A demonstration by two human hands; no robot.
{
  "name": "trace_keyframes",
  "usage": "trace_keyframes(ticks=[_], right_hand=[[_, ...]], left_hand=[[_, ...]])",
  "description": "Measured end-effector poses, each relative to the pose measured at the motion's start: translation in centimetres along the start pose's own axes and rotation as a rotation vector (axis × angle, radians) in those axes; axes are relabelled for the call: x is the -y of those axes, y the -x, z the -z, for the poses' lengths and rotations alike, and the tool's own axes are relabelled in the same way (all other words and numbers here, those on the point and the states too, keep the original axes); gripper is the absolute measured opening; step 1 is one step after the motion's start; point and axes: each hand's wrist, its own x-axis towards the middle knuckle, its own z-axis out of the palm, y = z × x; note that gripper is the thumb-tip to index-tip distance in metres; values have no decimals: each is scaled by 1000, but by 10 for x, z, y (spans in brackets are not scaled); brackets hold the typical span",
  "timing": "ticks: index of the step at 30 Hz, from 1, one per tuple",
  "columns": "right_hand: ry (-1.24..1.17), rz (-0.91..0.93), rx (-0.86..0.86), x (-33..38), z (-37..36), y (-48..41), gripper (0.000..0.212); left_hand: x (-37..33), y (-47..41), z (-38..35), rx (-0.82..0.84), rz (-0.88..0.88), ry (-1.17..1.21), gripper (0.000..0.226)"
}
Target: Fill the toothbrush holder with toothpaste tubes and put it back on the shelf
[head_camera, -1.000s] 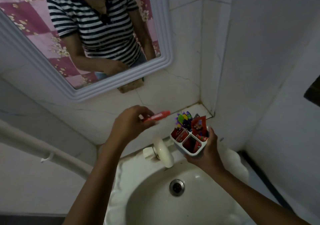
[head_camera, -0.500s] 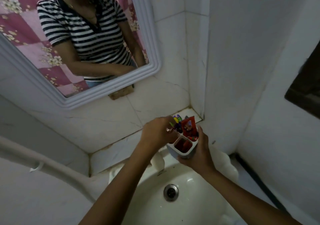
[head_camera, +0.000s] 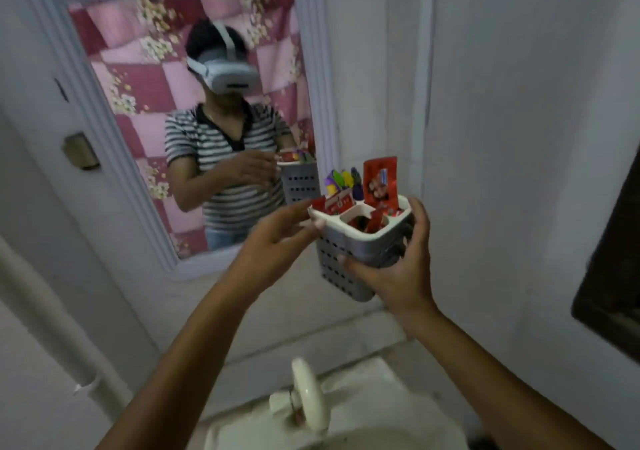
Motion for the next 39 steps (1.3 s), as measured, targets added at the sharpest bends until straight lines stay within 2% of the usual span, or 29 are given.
trace_keyframes(ticks=[2, 5, 7, 10, 12, 14, 17, 21, 27, 32, 35, 39], right_hand=[[-47, 130, -34, 47, 1, -50, 123], [-147, 275, -97, 129, 6, -124, 122], [-173, 350, -147, 188, 11, -171, 117], [-174, 437, -200, 273, 23, -230, 117], [-193, 463, -212, 319, 27, -260, 115], [-198, 472, -228, 359, 27, -289, 110], [-165, 485, -287, 403, 13, -328, 115], [-10, 507, -396, 426, -16, -367, 113], [148, 425, -446, 402, -55, -413, 104], [267, 521, -467, 373, -73, -443, 108], [441, 542, -469, 362, -82, -447, 113], [540, 539, -436, 361, -81, -446, 113]], left_hand=[[-52, -15, 21, -25, -156, 37, 42], [-130, -37, 57, -140, -382, -141, 44], [-178, -52, 81, -276, -504, -386, 54], [-241, -76, 114, -582, -685, -984, 60], [-270, -95, 132, -729, -787, -1242, 66], [-288, -118, 150, -773, -756, -1382, 74], [-297, -150, 171, -745, -575, -1522, 83], [-289, -174, 189, -661, -443, -1554, 90], [-277, -182, 198, -666, -524, -1499, 92], [-267, -191, 202, -700, -581, -1463, 98], [-266, -194, 202, -709, -600, -1434, 97], [-261, -194, 199, -692, -582, -1424, 97]])
